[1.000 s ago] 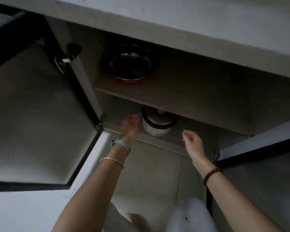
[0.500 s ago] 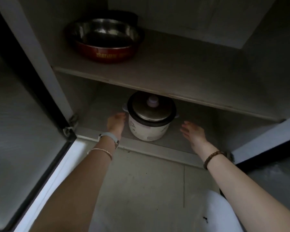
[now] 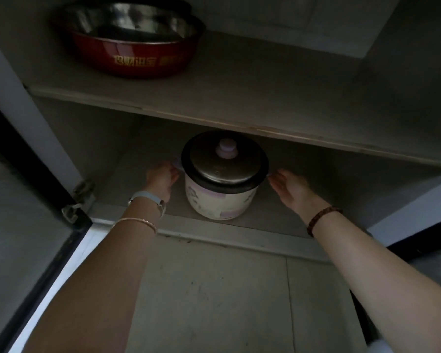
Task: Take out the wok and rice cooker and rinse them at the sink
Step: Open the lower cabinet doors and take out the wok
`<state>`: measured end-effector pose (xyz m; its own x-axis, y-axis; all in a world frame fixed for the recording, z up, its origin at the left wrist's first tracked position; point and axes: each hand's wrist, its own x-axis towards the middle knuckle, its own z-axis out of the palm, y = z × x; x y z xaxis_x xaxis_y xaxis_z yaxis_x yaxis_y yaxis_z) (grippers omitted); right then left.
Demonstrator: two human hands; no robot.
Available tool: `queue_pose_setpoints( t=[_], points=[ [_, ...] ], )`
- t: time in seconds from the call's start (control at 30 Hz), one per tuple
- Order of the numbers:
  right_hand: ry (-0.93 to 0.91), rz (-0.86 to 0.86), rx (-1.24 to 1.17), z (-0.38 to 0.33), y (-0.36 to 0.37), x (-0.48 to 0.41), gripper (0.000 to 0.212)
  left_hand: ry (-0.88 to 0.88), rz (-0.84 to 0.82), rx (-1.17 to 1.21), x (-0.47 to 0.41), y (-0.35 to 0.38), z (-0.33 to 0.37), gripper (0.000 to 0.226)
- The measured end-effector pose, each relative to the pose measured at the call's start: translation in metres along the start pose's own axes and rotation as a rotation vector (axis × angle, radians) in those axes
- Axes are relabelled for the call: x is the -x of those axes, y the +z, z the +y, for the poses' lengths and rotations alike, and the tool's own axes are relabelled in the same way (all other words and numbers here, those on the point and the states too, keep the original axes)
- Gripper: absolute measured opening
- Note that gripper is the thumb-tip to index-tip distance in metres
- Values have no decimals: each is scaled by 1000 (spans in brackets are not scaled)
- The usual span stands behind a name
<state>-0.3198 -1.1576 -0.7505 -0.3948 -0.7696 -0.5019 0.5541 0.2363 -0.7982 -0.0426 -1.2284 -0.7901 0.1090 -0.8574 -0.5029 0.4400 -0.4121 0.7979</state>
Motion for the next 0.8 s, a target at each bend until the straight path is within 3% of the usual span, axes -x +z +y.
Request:
queue_pose_setpoints(
  t=[0.27,0.5,0.67,0.8],
  points=[
    [37,73,36,-2,6,-19,28,-8,-30,-61,-26,-10,-3,36],
    [78,41,148,-1,0,-7,17,29,42,-195,-20,-9,-3,8],
    [132,-3,242,-1,-7,18,12,7,18,-296,-7,-29,5,9],
    [171,-37,339,-4,-5,46,10,7,92,-324,21,-42,11,17]
  ],
)
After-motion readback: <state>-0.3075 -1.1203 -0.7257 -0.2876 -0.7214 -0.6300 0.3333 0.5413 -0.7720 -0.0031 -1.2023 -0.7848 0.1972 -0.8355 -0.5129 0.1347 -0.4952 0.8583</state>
